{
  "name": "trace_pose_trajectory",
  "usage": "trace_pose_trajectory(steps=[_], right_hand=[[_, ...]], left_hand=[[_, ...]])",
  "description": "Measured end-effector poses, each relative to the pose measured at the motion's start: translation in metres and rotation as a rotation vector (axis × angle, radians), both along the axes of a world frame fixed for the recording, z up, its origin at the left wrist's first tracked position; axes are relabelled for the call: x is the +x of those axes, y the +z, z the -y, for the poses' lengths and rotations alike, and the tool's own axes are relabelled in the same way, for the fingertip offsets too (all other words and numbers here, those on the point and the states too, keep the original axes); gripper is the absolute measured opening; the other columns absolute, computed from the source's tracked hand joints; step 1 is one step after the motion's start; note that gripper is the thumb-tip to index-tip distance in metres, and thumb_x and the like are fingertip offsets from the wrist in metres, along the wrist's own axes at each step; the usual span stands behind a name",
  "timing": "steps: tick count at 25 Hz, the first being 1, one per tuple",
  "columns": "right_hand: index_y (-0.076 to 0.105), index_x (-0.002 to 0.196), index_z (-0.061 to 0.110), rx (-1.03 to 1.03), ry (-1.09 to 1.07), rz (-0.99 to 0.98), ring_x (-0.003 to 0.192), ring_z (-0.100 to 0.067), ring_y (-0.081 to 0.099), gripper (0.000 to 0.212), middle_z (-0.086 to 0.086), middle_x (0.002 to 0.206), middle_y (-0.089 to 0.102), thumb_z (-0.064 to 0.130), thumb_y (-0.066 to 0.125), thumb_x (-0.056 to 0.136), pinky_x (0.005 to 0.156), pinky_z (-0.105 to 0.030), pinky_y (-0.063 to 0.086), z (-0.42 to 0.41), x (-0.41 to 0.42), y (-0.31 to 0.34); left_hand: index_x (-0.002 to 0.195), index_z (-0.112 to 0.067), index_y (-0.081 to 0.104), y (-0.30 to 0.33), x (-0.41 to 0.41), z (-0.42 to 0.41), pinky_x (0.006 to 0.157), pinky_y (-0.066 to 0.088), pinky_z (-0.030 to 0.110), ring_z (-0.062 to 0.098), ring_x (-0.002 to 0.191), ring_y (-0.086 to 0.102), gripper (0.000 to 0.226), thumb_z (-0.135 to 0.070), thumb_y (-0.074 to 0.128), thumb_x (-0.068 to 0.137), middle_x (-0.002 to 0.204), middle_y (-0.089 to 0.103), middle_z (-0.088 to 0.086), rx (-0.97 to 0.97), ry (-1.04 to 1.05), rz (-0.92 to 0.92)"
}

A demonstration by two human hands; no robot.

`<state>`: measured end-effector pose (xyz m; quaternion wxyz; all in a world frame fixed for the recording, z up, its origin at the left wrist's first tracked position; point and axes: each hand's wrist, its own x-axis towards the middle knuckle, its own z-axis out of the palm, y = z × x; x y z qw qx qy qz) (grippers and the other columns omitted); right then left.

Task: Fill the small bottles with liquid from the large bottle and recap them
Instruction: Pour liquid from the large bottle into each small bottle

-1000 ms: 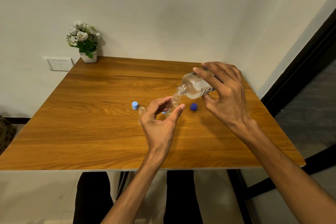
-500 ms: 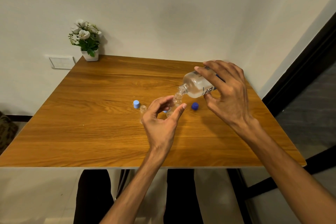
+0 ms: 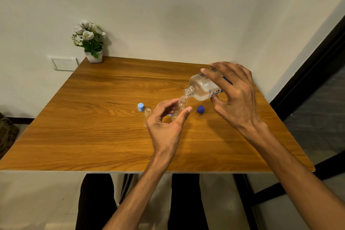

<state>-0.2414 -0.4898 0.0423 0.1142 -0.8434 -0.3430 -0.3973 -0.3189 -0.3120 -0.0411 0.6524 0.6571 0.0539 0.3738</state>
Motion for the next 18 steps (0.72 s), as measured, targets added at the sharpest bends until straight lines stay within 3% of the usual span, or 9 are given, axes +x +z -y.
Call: trace_pose_trajectory(steps=[18], right_hand=[[0.066,0.141,0.012,-0.018,0.011,0.032,0.136,-0.037,0.056,0.065,-0.015,0.142,0.064,0.004,0.079,0.077,0.114,-0.056,0.040,0.0015,0.0031,0.0035]], left_hand=[[0.110,-0.006,0.078,-0.0031,0.0020,-0.0006,0.081,0.059,0.026,0.018,0.096,0.074,0.040,-0.014,0.094,0.075,0.103,0.078,0.003,0.004,-0.001,0.023]])
